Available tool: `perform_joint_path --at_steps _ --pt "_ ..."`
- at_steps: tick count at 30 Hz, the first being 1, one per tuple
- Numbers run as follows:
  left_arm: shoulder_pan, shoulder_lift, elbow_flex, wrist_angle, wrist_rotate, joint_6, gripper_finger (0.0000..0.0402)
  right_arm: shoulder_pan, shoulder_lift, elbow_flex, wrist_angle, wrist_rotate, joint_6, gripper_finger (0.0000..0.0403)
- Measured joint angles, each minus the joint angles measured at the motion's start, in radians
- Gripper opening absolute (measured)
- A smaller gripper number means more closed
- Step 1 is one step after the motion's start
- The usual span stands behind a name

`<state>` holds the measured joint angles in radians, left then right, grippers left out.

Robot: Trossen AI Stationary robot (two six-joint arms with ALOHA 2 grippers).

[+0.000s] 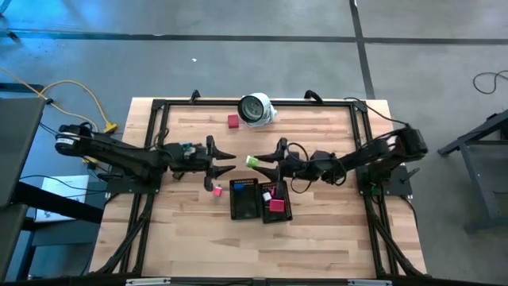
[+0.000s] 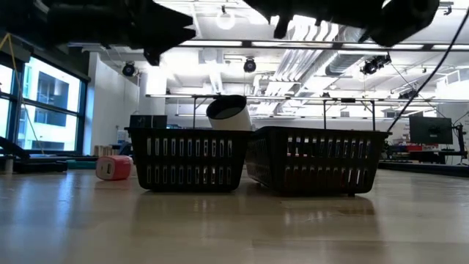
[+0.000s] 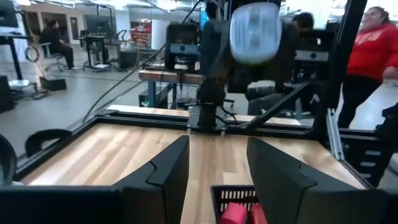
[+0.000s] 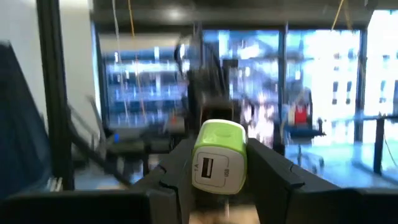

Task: Pick & Place Office items
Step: Put the green charger adapter into the right black bin

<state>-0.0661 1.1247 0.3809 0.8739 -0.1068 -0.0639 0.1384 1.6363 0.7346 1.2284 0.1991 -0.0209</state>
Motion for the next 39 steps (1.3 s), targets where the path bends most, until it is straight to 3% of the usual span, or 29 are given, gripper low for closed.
perform_joint_path --at_steps 6,23,32,39 --pt "0.012 0.129 0.002 0.189 0.064 -0.013 0.0155 -0.017 0.147 0.000 0.233 -0.044 -0.006 0.0111" --pt "0.025 0.420 0.002 0.689 0.197 -0.065 0.0155 -0.035 0.204 0.006 0.267 -0.092 -0.003 0.0111" --pt "0.033 0.430 0.051 0.690 0.280 -0.088 0.0155 -0.036 0.203 0.061 0.257 -0.120 -0.007 0.0111" --pt "0.031 0.430 0.059 0.690 0.281 -0.068 0.0155 -0.036 0.202 0.061 0.254 -0.125 -0.005 0.0111"
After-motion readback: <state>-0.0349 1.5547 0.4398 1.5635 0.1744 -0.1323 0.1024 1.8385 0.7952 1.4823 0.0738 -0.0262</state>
